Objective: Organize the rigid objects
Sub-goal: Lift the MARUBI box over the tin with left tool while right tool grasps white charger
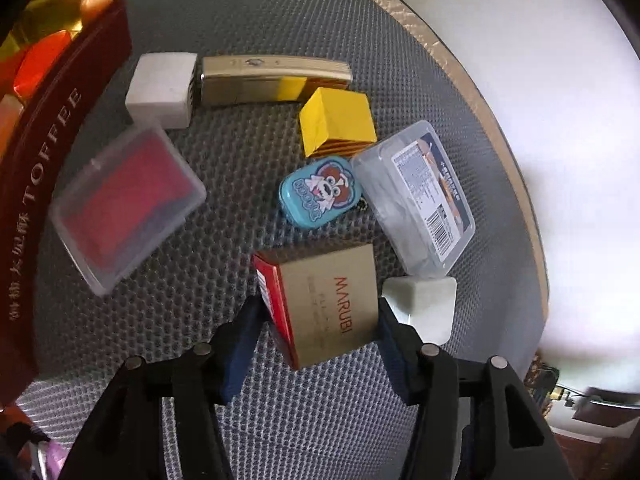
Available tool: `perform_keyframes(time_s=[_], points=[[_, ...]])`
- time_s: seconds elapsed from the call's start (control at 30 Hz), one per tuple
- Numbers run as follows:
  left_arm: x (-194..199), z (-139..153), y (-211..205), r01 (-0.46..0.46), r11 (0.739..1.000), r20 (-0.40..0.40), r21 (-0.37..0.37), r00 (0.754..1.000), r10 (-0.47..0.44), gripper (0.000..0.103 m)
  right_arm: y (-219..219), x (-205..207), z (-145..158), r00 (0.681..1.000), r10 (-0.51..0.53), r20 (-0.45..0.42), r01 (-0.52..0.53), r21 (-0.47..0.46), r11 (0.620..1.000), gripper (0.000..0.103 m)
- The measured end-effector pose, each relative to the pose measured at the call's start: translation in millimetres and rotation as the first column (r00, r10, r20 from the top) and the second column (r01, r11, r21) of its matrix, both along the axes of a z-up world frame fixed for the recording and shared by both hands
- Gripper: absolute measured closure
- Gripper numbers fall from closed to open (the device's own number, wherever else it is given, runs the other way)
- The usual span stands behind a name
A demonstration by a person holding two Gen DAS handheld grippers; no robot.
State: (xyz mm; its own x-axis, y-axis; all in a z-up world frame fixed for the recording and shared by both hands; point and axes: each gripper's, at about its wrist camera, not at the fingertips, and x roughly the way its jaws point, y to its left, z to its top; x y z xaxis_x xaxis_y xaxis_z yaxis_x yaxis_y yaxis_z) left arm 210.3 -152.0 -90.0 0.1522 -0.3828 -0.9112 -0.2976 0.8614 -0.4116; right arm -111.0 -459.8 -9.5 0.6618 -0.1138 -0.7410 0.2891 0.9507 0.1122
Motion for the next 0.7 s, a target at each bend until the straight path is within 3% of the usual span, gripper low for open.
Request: perform_keyframes(time_s=[0.13, 0.23, 0.33, 0.5, 0.7], points=[[-5.6, 5.5, -6.5, 0.066, 0.997, 0.042, 0.033, 0.997, -0.067, 0.05, -0.6, 3.1, -1.5, 1.0, 0.001, -0.009, -0.001, -0.001, 1.0, 0.002], [-18.9, 17.1, -12.3, 0.111, 0.99, 0.118, 0.084, 0.986, -0.12, 0.053, -1.6, 3.5, -2.3, 1.0, -0.001, -0.011, 0.001, 0.0, 1.0, 0.002], [-44.4, 35.3, -22.2, 0.172, 0.975, 0.227, 0.143, 0.953, -0.201, 0.053, -2.1, 4.6, -3.6, 1.0, -0.005, -0.016, 0.005, -0.001, 1.0, 0.002], [-97.5, 66.3, -20.0, 0.23, 0.948, 0.377, 0.22, 0.876, -0.3, 0.053, -0.1, 6.1, -3.9, 1.0, -0.005, -0.02, 0.004, -0.017, 1.0, 0.002], [-127.8, 90.5, 21.3, 0.214, 0.958, 0.414, 0.192, 0.867, -0.277, 0.053, 31.3, 26.6, -0.7, 0.996, 0.089, -0.022, -0.09, -0.022, 0.996, 0.002]])
